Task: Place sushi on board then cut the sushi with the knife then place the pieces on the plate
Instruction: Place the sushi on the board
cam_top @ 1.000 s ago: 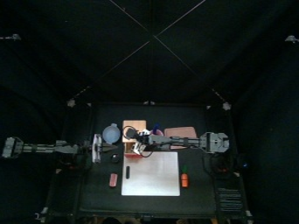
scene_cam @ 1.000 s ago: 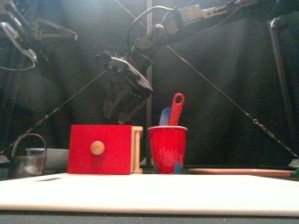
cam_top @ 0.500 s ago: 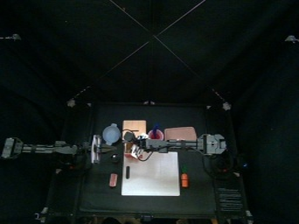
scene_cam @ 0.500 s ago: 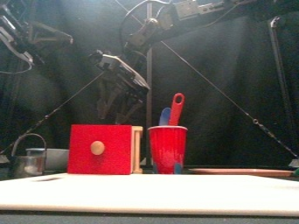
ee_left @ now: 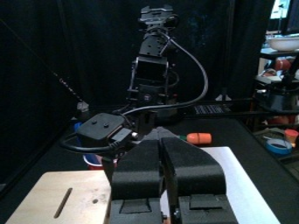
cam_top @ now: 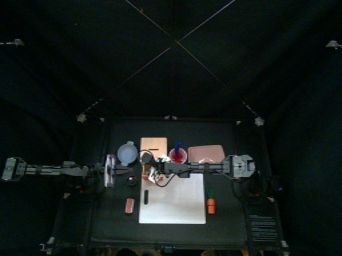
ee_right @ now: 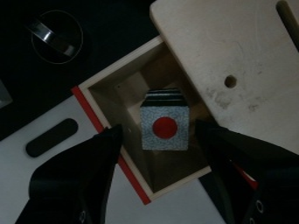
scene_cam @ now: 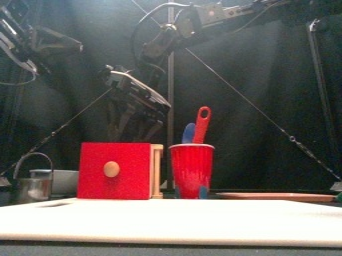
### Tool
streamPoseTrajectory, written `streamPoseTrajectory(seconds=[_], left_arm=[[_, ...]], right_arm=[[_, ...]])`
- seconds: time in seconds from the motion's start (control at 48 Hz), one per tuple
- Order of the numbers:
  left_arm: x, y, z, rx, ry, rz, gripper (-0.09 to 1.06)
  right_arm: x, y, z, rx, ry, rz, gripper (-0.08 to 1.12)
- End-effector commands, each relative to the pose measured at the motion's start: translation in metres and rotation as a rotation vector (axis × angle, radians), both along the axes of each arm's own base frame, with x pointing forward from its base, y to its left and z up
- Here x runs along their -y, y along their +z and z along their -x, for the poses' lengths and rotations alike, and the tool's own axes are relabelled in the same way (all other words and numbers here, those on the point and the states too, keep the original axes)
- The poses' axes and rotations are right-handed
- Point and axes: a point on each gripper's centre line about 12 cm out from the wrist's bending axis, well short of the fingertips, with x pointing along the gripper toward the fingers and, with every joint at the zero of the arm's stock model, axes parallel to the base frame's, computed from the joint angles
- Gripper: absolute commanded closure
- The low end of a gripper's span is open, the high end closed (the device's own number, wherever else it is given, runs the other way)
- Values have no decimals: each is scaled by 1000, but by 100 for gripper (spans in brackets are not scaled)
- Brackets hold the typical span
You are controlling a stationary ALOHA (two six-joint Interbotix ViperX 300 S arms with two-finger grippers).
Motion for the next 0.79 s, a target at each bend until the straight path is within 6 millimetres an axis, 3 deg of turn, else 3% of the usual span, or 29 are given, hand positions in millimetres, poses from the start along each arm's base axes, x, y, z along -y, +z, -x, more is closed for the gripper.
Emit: streamPoseTrajectory(seconds=[0.021,0.312,0.5,0.625,0.792], left_arm=[[2,5,-1,18,-12,-4,67],[6,5,-1,20,-34,-4,67],[8,5,-1,20,-41,-4,67],[8,4,-1,18,-43,0,67],[8,4,-1,18,-43,3,67]], right_arm=[[3,18,-3,52,-24,-6,8],[6,9,-2,38,-56,-2,11],[7,-1,-5,23,-57,-2,22],[7,5,-7,38,-55,1,30],[6,29,-6,67,-48,30,35]])
